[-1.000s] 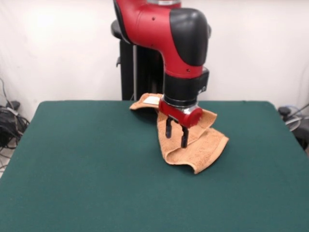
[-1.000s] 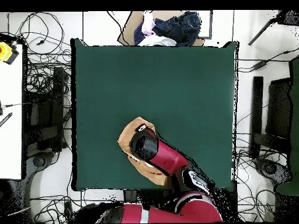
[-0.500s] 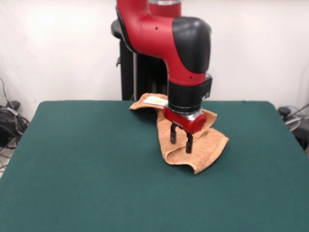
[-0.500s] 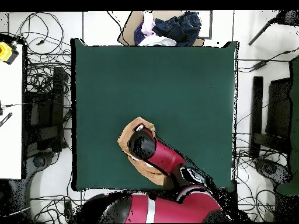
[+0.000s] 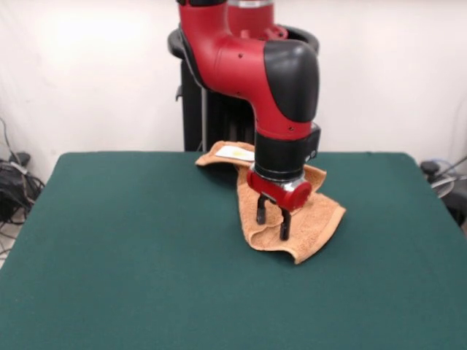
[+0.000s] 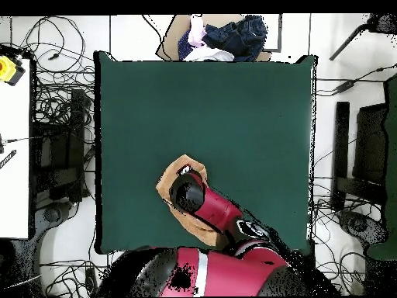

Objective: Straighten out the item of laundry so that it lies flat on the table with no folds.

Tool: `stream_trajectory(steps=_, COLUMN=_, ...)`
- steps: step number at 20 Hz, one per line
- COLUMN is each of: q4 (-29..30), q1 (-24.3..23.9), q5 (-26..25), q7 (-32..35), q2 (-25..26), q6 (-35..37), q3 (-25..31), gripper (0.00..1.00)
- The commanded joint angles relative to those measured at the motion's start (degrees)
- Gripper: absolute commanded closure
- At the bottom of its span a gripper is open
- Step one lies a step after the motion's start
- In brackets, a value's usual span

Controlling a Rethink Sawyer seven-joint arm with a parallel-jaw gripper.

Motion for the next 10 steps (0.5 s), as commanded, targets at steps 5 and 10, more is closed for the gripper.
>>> stream_trajectory(steps=5, q4=-4.0, q1=1.7, q5=3.4, q7=16.0, q2=9.1, q6=-6.8, q3=5.4, gripper=0.00)
stream_trajectory(steps=10, q4=-3.9, q1=1.8, q5=3.2, q7=15.1, q2=8.7, q6=-6.2, q3=4.6, gripper=0.00)
